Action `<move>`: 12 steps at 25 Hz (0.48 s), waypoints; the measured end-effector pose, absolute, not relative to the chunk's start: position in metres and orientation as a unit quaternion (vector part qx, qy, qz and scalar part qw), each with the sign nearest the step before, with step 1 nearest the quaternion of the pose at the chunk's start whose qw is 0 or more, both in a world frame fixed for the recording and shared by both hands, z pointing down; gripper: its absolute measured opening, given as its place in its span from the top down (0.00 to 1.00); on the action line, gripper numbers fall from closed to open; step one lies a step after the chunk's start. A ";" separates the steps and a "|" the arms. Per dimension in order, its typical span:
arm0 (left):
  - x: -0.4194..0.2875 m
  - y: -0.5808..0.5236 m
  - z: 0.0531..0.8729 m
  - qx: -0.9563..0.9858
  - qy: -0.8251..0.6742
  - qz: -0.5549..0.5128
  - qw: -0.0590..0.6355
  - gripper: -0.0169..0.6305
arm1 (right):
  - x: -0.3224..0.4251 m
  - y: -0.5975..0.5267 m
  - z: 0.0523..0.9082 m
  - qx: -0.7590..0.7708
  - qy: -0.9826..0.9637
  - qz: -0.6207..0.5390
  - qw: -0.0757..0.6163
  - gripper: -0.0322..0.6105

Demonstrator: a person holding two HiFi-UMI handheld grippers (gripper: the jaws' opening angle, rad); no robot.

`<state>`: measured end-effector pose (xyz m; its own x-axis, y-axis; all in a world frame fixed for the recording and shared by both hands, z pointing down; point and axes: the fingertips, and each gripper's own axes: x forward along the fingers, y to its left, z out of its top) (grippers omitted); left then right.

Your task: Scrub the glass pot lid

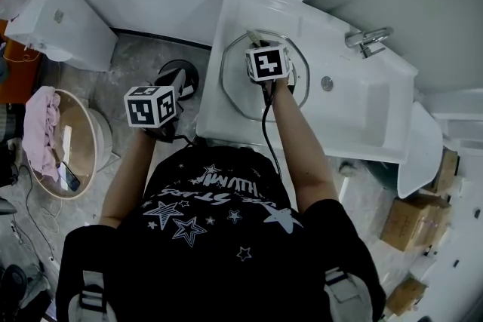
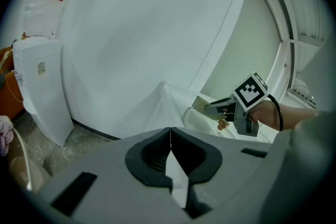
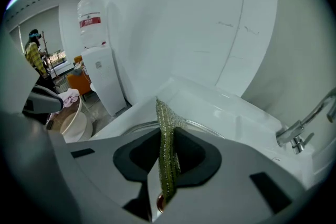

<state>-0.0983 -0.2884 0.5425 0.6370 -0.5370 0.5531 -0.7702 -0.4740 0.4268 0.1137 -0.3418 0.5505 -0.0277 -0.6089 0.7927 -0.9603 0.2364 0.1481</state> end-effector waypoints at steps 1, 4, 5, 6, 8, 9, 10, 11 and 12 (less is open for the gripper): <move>-0.099 -0.288 0.542 0.841 -0.388 0.174 0.334 0.96 | 0.108 -0.340 0.550 0.573 -0.685 0.224 0.392 0.83; -0.101 -0.285 0.541 0.843 -0.385 0.173 0.333 0.96 | 0.090 -0.336 0.551 0.562 -0.696 0.223 0.387 0.83; -0.102 -0.284 0.541 0.844 -0.385 0.173 0.332 0.96 | 0.085 -0.335 0.551 0.559 -0.699 0.220 0.386 0.83; -0.103 -0.283 0.540 0.844 -0.384 0.172 0.332 0.96 | 0.082 -0.333 0.551 0.557 -0.701 0.218 0.387 0.83; -0.104 -0.280 0.540 0.846 -0.382 0.171 0.331 0.96 | 0.077 -0.330 0.551 0.556 -0.702 0.214 0.389 0.83; -0.105 -0.278 0.540 0.846 -0.381 0.172 0.330 0.96 | 0.075 -0.329 0.550 0.557 -0.702 0.212 0.390 0.83; -0.106 -0.276 0.540 0.846 -0.381 0.173 0.330 0.96 | 0.074 -0.328 0.549 0.558 -0.702 0.209 0.389 0.83; -0.108 -0.275 0.541 0.847 -0.380 0.174 0.330 0.96 | 0.073 -0.327 0.548 0.560 -0.703 0.207 0.386 0.83; -0.109 -0.273 0.541 0.847 -0.379 0.175 0.330 0.96 | 0.071 -0.326 0.546 0.562 -0.704 0.205 0.382 0.83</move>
